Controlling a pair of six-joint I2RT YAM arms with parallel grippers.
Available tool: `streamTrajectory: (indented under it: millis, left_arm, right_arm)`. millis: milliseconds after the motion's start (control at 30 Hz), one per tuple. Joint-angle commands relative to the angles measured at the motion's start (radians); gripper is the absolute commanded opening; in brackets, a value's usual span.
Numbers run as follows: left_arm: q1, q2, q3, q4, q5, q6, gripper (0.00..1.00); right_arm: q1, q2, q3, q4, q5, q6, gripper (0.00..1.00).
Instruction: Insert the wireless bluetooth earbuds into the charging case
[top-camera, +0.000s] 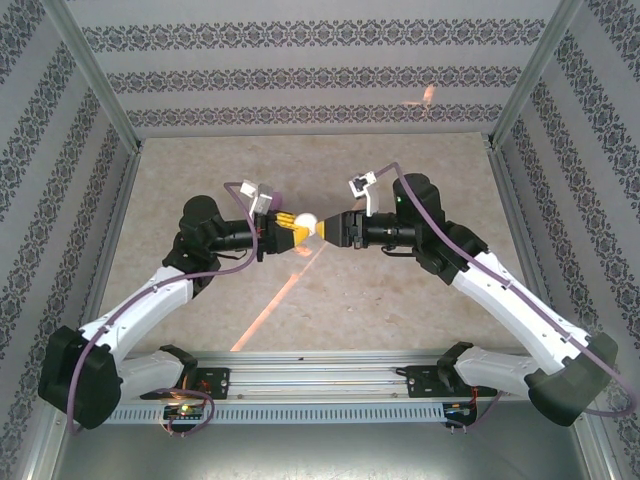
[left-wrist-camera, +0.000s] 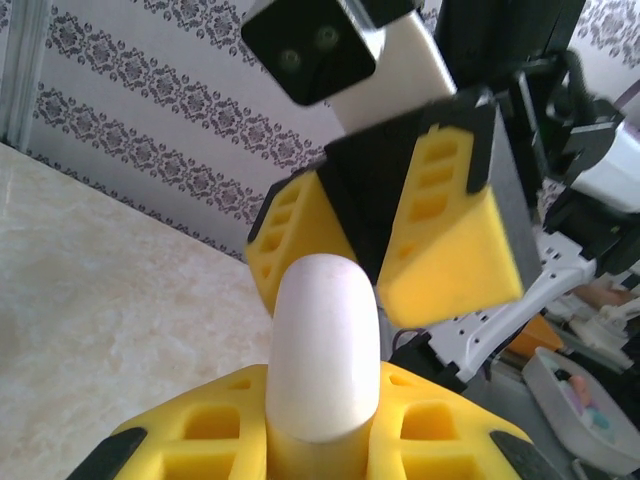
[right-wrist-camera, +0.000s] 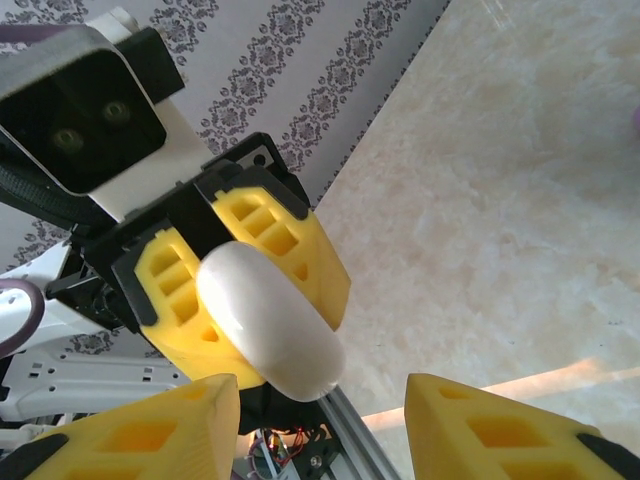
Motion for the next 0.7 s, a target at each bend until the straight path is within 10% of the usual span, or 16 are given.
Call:
streamTrajectory:
  millis: [0,667]
  left_arm:
    - [0.023,0.013,-0.009,0.141,0.048,-0.132,0.07]
    - [0.402,0.145,0.124,-0.754,-0.411,0.115,0.06]
  right_arm:
    - [-0.006,0.017,-0.020,0.081,-0.032,0.020,0.48]
    - [-0.096,0.045,-0.081,-0.085,0.243,0.039,0.47]
